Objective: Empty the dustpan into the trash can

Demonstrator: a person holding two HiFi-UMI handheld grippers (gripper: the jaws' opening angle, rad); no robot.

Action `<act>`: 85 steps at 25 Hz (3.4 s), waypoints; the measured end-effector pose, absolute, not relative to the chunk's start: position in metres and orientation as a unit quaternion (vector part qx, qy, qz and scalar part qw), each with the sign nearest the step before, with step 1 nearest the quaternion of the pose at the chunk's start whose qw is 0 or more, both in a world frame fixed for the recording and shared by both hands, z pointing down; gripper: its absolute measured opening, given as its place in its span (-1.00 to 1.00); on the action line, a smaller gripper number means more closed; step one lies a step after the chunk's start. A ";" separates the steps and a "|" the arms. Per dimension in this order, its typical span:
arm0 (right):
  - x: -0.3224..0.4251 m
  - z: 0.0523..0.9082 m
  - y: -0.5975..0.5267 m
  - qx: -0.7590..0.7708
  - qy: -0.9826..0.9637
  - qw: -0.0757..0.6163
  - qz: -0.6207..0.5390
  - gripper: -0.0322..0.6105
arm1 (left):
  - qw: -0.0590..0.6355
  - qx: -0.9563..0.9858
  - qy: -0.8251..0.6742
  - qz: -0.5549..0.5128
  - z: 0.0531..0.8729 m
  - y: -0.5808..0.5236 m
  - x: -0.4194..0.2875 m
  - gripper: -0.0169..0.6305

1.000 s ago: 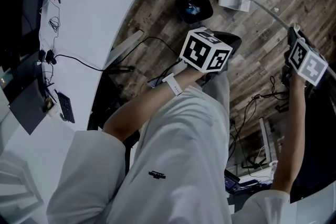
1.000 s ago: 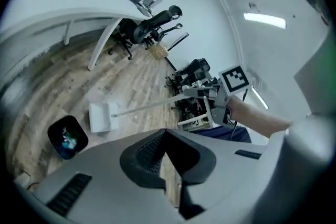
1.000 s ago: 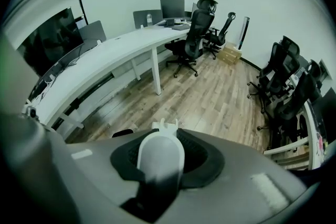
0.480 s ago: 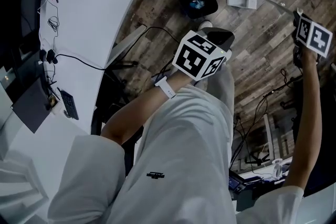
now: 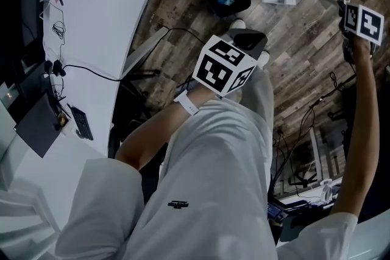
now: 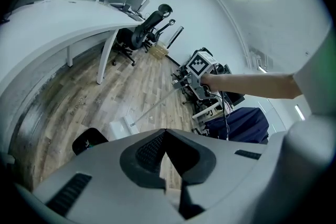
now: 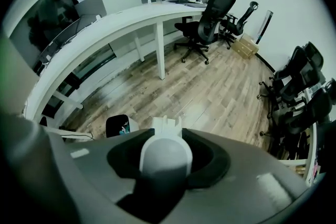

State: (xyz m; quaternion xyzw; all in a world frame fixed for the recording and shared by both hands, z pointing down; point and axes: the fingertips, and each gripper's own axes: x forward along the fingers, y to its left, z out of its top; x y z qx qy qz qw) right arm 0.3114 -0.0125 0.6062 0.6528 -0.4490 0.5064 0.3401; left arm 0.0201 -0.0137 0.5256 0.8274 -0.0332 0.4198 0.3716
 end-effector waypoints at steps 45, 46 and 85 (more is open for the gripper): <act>0.229 0.354 0.140 0.822 -0.460 0.065 0.330 -0.82 | 0.277 0.906 -0.029 0.319 0.372 0.009 0.013 -0.93; 0.226 0.347 0.144 0.827 -0.453 0.037 0.330 -0.82 | 0.279 0.907 -0.025 0.316 0.369 0.010 0.014 -0.93; 0.141 0.221 0.160 0.860 -0.495 0.021 0.123 -0.86 | 0.166 0.976 -0.013 0.139 0.221 0.006 0.022 -0.93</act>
